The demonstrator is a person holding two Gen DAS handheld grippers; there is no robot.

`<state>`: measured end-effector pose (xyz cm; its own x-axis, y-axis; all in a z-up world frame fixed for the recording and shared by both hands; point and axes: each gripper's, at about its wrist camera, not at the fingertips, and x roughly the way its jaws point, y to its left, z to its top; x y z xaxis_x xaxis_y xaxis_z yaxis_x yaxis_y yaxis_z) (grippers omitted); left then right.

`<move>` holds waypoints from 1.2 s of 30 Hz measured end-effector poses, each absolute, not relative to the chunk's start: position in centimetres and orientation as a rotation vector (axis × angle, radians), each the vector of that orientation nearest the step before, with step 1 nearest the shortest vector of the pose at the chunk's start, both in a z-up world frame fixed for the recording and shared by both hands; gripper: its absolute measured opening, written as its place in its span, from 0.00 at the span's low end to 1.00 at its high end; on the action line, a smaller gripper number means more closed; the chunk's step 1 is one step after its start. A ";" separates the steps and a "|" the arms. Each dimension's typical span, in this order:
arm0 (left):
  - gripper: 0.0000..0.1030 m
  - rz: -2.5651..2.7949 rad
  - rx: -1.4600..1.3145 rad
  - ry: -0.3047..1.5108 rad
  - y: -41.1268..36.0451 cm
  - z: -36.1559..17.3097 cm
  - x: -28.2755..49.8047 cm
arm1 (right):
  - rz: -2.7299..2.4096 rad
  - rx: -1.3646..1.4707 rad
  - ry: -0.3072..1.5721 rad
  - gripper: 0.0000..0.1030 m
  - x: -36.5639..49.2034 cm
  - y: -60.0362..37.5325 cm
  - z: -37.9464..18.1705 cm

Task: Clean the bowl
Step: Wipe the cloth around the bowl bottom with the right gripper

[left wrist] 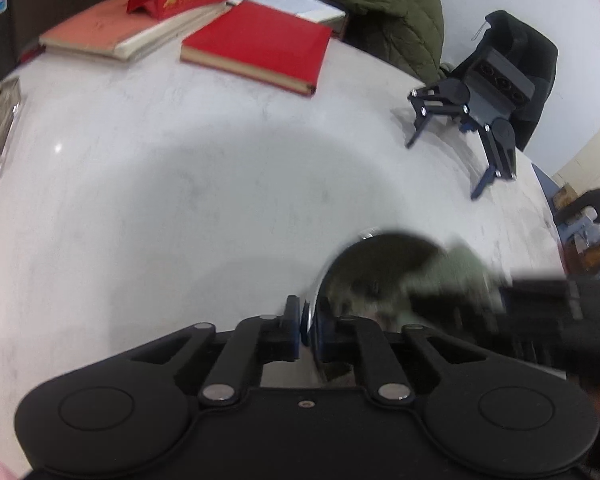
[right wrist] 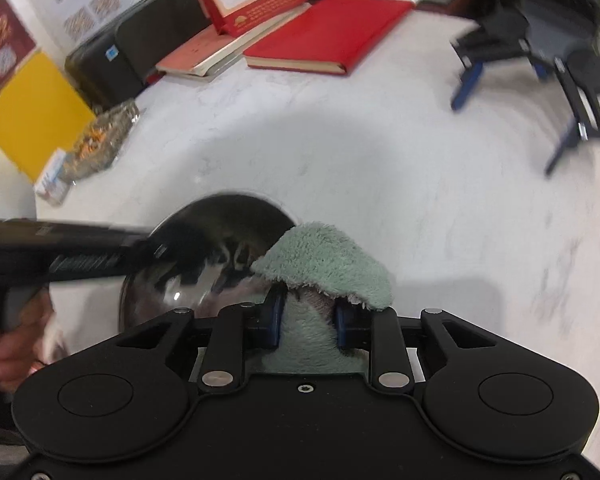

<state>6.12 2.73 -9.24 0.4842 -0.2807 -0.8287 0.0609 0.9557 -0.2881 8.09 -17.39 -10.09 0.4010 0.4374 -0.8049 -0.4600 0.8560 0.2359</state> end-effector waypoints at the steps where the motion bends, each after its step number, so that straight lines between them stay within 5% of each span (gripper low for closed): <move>1: 0.11 -0.224 -0.221 1.063 2.5 -9.2 5.6 | 0.595 -0.041 1.003 0.23 8.6 -17.1 -9.9; 8: 0.29 -0.262 -0.150 1.037 2.3 -8.1 7.0 | 0.725 -0.290 0.955 0.23 9.3 -14.3 -8.6; 10: 0.28 -0.287 -0.158 1.050 2.2 -8.7 8.5 | 0.748 -0.344 0.944 0.23 9.1 -13.7 -8.4; 12: 0.15 -0.318 -0.174 1.081 2.1 -9.5 9.5 | 0.768 -0.389 0.930 0.23 9.0 -13.4 -8.2; 17: 0.10 -0.355 -0.185 1.095 1.9 -9.9 9.4 | 0.803 -0.428 0.879 0.23 9.1 -12.6 -7.3; 21: 0.10 -0.329 -0.227 1.083 2.1 -10.2 8.4 | 0.802 -0.421 0.863 0.30 9.4 -12.1 -7.4; 29: 0.10 -0.302 -0.286 1.077 2.5 -10.2 8.3 | 0.631 -0.214 1.019 0.24 8.7 -16.5 -8.8; 36: 0.11 -0.307 -0.258 1.084 2.5 -10.3 8.4 | 0.653 -0.295 0.928 0.25 9.1 -14.1 -7.5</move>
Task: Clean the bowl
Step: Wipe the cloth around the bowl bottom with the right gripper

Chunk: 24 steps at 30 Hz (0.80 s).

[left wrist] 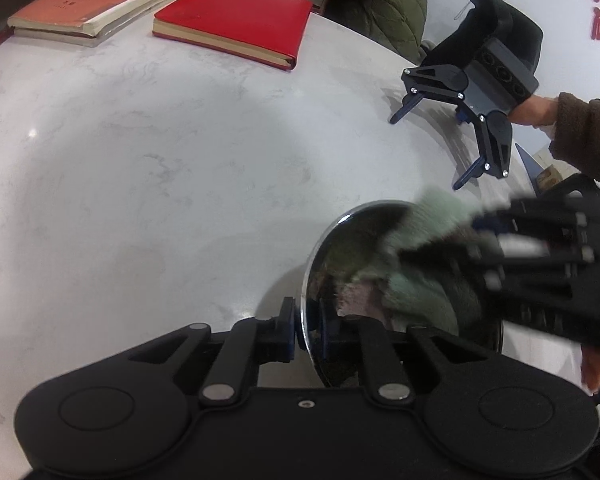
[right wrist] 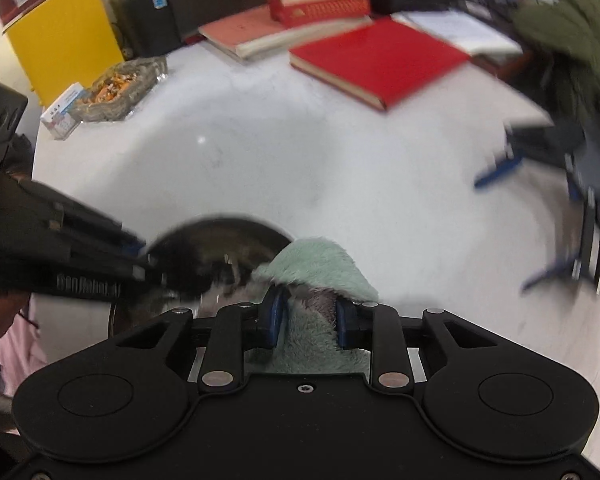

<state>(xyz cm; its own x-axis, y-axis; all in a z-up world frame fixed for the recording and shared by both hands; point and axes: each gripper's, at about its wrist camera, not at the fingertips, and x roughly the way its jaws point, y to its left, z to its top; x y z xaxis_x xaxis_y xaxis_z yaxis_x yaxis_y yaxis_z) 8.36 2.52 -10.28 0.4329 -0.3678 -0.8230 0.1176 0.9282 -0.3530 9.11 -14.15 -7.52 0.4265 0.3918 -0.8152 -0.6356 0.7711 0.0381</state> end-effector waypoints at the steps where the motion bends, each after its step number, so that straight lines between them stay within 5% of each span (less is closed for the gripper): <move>1: 0.10 -0.306 -0.254 1.081 2.4 -10.3 8.3 | 0.666 -0.294 0.912 0.25 9.5 -13.8 -7.4; 10: 0.11 -0.276 -0.302 1.054 2.5 -10.4 7.8 | 0.565 -0.140 1.046 0.24 6.6 -17.6 -9.7; 24: 0.11 -0.269 -0.259 1.059 2.1 -10.3 7.5 | 0.538 -0.176 0.951 0.24 8.6 -16.1 -8.9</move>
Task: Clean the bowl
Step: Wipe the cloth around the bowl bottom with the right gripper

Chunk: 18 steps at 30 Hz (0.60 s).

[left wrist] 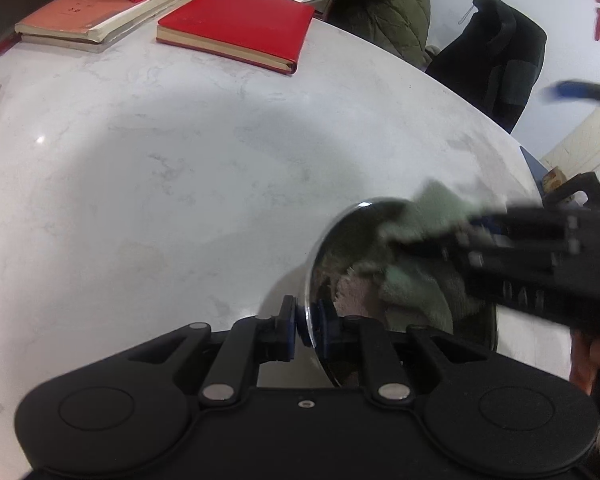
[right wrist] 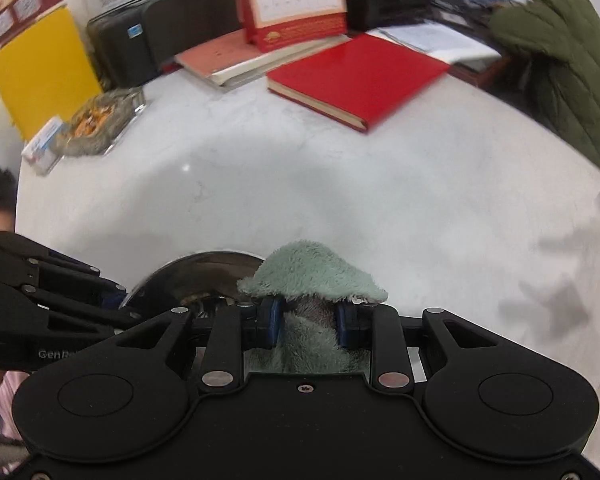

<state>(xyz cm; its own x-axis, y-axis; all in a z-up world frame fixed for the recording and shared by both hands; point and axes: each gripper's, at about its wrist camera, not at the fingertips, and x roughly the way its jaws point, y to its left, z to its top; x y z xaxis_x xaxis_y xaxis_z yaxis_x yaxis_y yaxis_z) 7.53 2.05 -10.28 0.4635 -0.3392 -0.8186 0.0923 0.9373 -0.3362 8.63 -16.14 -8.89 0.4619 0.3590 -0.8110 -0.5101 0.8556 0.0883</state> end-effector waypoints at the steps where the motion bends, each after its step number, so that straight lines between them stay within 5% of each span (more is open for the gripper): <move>1: 0.11 -0.267 -0.265 1.057 2.0 -10.3 7.5 | 0.524 -0.161 0.977 0.24 7.9 -16.8 -9.3; 18: 0.12 -0.245 -0.257 1.041 1.0 -10.3 6.8 | 0.452 0.011 1.006 0.25 6.7 -19.8 -9.8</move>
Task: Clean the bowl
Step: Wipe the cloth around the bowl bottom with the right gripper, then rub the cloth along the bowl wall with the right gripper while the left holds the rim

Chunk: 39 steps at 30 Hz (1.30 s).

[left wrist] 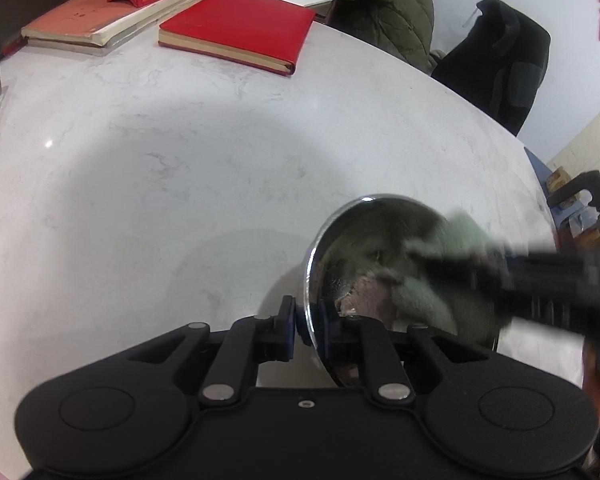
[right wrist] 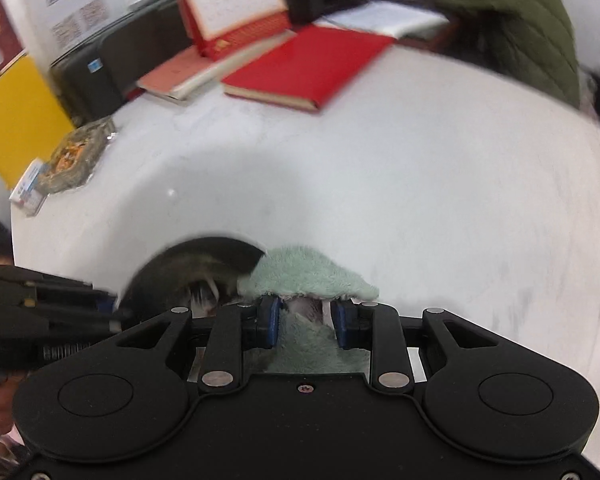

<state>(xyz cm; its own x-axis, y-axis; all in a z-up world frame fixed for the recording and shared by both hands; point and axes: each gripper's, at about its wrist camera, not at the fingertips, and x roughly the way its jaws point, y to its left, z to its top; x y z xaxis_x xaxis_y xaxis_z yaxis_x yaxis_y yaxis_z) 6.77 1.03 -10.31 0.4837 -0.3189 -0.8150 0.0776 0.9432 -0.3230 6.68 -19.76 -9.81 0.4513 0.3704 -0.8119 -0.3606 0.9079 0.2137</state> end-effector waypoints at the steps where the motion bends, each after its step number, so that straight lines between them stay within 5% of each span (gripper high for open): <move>1: 0.12 -0.246 -0.262 1.040 1.0 -10.3 6.7 | 0.447 0.067 1.034 0.26 5.7 -20.4 -10.3; 14: 0.07 -0.265 -0.219 1.042 1.0 -9.0 7.5 | 0.497 -0.062 0.998 0.26 5.9 -18.9 -9.7; 23: 0.21 -0.325 -0.170 1.051 1.0 -8.3 7.9 | 0.662 -0.280 0.944 0.26 8.1 -16.2 -8.3; 39: 0.10 -0.220 -0.329 1.052 3.7 -10.5 8.8 | 0.764 -0.407 0.856 0.30 10.8 -11.3 -8.0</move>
<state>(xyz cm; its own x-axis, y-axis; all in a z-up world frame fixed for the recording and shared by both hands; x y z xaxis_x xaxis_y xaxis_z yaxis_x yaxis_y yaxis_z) 8.78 3.70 -10.50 0.4808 -0.3324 -0.8114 0.0210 0.9295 -0.3683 10.81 -11.26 -7.97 0.4191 0.4350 -0.7970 -0.7423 0.6696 -0.0249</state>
